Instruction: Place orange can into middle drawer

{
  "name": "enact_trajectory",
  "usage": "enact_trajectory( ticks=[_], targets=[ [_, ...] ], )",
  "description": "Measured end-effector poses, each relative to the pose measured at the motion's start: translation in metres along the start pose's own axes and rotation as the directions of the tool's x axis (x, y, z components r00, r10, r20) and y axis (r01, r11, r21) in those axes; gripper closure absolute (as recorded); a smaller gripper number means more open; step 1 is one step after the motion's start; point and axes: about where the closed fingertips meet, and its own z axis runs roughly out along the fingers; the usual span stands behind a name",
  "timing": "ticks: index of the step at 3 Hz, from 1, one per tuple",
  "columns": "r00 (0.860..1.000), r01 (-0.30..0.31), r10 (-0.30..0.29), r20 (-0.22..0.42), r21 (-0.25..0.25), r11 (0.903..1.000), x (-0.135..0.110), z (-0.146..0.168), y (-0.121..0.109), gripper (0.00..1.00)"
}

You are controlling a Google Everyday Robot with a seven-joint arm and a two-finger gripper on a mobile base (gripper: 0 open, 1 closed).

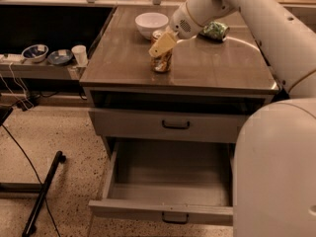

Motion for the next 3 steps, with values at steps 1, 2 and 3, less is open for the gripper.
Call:
enact_trajectory(
  ticks=[1, 2, 3],
  targets=[
    [0.994, 0.062, -0.058, 0.097, -0.045, 0.997, -0.01, -0.032, 0.025, 0.89],
    [0.966, 0.19, -0.183, 0.183, -0.026, 0.9814, 0.003, -0.1, 0.068, 1.0],
    [0.962, 0.222, -0.218, 0.167, -0.004, 0.975, 0.044, -0.144, 0.119, 1.0]
  ],
)
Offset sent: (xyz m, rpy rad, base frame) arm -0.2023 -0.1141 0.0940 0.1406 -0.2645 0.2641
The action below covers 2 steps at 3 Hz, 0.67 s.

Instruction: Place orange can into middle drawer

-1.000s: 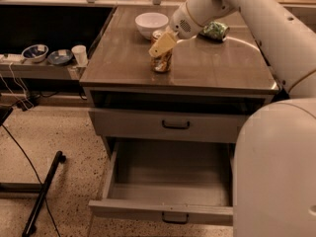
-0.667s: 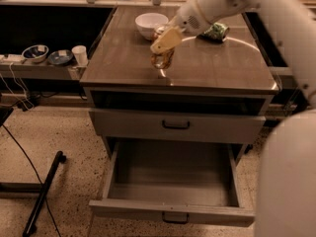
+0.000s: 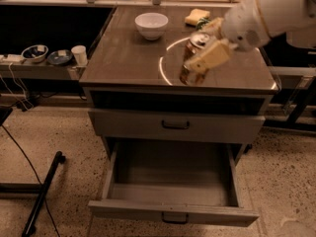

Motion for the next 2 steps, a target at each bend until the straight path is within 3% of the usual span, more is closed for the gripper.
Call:
enact_trajectory(
  ticks=[1, 2],
  targets=[
    [0.988, -0.022, 0.016, -0.154, -0.041, 0.9989, 0.047, -0.019, 0.064, 1.0],
    [0.98, -0.049, 0.032, -0.194, -0.08, 0.9956, 0.066, -0.008, 0.084, 1.0]
  ],
)
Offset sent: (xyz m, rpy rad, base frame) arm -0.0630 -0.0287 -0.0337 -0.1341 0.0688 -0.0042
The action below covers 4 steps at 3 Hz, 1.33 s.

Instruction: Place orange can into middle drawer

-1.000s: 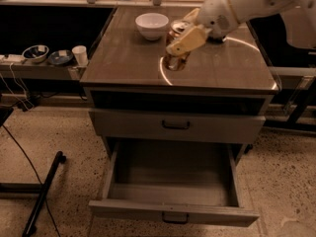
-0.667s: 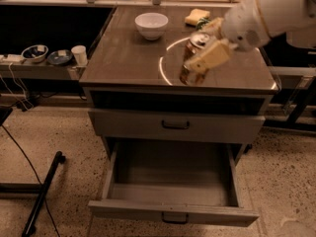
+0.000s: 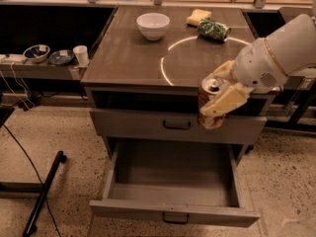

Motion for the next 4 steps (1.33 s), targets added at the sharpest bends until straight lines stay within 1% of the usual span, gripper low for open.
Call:
enact_trajectory(
  ticks=[1, 2, 3, 4],
  targets=[
    [0.997, -0.073, 0.072, 0.037, 0.024, 0.997, 0.025, 0.018, -0.011, 1.0],
    [0.981, -0.148, 0.144, 0.131, 0.022, 0.9887, 0.082, 0.074, -0.007, 1.0],
    [0.97, -0.144, 0.124, 0.211, 0.078, 0.9865, 0.135, 0.117, -0.001, 1.0],
    [0.974, -0.107, 0.081, 0.211, 0.111, 0.9881, 0.141, 0.118, -0.007, 1.0]
  ],
)
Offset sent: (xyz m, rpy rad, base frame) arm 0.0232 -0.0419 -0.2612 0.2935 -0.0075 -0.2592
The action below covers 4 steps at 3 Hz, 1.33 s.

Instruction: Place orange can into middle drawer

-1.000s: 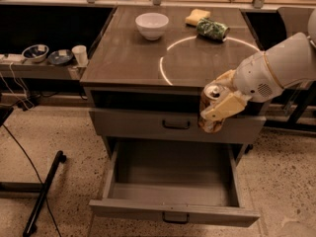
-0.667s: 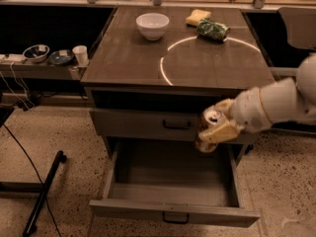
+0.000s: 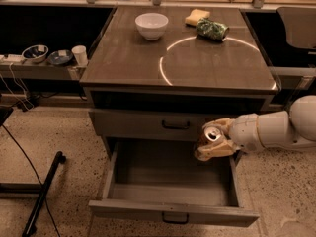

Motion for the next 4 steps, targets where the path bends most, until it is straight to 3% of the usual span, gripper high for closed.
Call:
enact_trajectory(
  ticks=[1, 2, 3, 4],
  targets=[
    [0.999, -0.043, 0.042, -0.018, -0.016, 0.999, 0.014, 0.007, -0.004, 1.0],
    [0.992, -0.125, 0.126, 0.03, -0.016, 0.992, 0.056, 0.043, -0.007, 1.0],
    [0.978, -0.197, 0.201, 0.056, -0.058, 0.9786, 0.115, 0.106, -0.002, 1.0],
    [0.98, -0.186, 0.19, 0.062, -0.065, 0.9804, 0.143, 0.147, 0.007, 1.0]
  ],
)
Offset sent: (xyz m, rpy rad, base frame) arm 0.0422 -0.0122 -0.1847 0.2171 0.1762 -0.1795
